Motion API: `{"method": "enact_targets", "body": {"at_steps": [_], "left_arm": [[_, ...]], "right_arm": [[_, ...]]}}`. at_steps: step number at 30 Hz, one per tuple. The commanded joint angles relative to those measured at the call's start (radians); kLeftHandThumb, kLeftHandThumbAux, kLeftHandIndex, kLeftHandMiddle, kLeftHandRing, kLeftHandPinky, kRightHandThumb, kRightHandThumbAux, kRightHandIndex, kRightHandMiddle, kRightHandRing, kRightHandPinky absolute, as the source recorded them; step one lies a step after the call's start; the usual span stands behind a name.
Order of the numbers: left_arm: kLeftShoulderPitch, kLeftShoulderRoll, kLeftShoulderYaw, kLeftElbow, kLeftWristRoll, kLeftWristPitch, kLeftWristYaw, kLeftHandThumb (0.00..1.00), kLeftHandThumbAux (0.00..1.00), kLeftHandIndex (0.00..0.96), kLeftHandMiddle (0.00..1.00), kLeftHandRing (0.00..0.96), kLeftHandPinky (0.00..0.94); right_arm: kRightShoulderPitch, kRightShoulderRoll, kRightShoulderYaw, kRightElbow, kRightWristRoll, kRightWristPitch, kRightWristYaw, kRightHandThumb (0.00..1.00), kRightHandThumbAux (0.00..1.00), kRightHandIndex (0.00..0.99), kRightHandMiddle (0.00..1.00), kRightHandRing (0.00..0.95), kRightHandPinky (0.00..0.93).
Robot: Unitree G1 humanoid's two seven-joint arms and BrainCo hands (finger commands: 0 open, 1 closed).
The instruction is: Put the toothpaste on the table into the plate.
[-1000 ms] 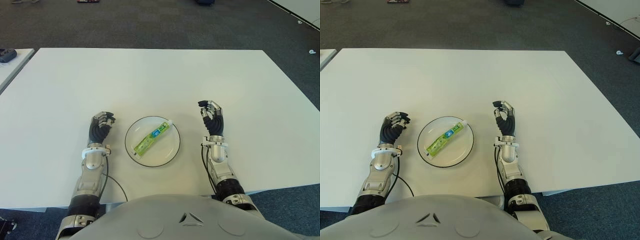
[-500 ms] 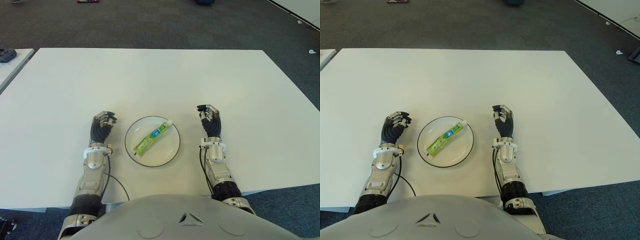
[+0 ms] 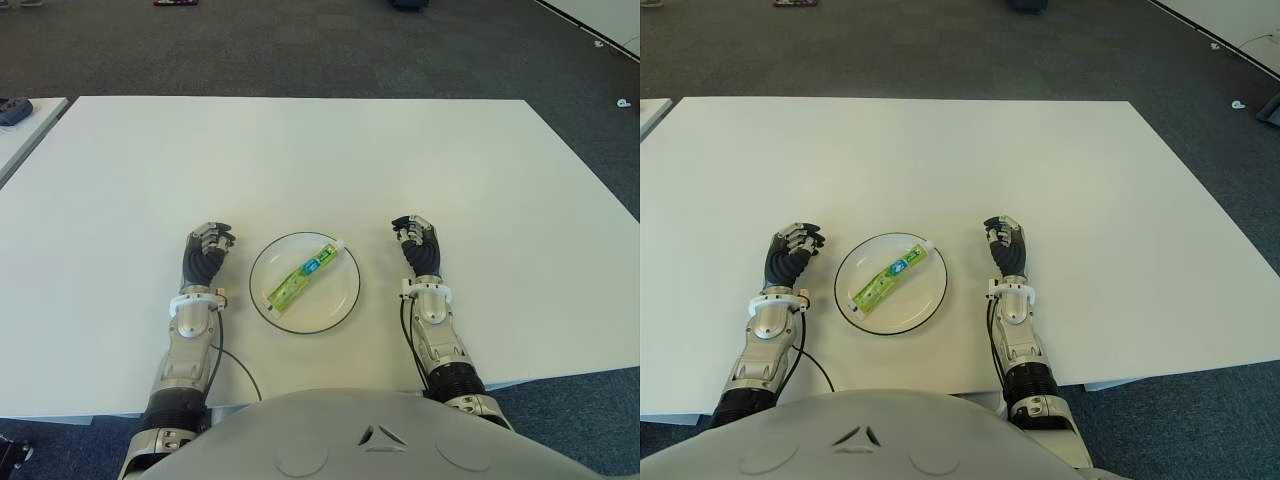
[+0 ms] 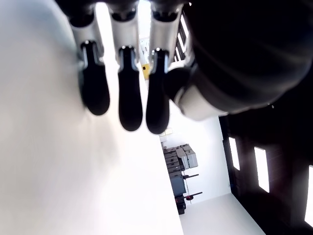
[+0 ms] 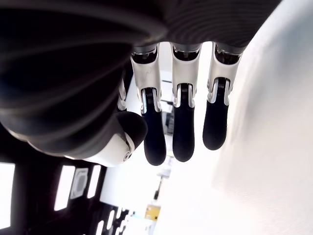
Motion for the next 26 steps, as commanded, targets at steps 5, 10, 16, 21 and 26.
{"method": "enact_targets", "body": {"at_steps": [5, 10, 16, 21, 26], "left_arm": [[0.007, -0.008, -0.009, 0.003, -0.002, 0.001, -0.002, 0.703, 0.722, 0.425, 0.520, 0.520, 0.492], [0.009, -0.008, -0.011, 0.002, 0.002, 0.002, 0.001, 0.703, 0.722, 0.425, 0.521, 0.522, 0.496], [0.012, -0.005, -0.013, -0.006, 0.005, 0.014, -0.002, 0.704, 0.722, 0.425, 0.529, 0.523, 0.492], [0.015, -0.002, -0.016, -0.006, 0.006, 0.006, -0.002, 0.705, 0.722, 0.426, 0.532, 0.526, 0.493], [0.018, 0.003, -0.020, -0.004, 0.004, -0.005, -0.006, 0.706, 0.722, 0.426, 0.531, 0.527, 0.497]], "right_arm": [[0.006, -0.017, 0.011, -0.029, -0.001, 0.091, 0.043, 0.712, 0.732, 0.418, 0.434, 0.419, 0.422], [0.009, -0.023, 0.016, -0.046, -0.002, 0.126, 0.062, 0.712, 0.732, 0.418, 0.428, 0.409, 0.408], [0.013, -0.027, 0.021, -0.067, 0.005, 0.161, 0.089, 0.713, 0.732, 0.417, 0.422, 0.402, 0.405], [0.021, -0.024, 0.016, -0.096, 0.023, 0.195, 0.114, 0.713, 0.732, 0.418, 0.420, 0.398, 0.404], [0.027, -0.022, 0.013, -0.121, 0.033, 0.225, 0.131, 0.713, 0.732, 0.418, 0.417, 0.394, 0.402]]}}
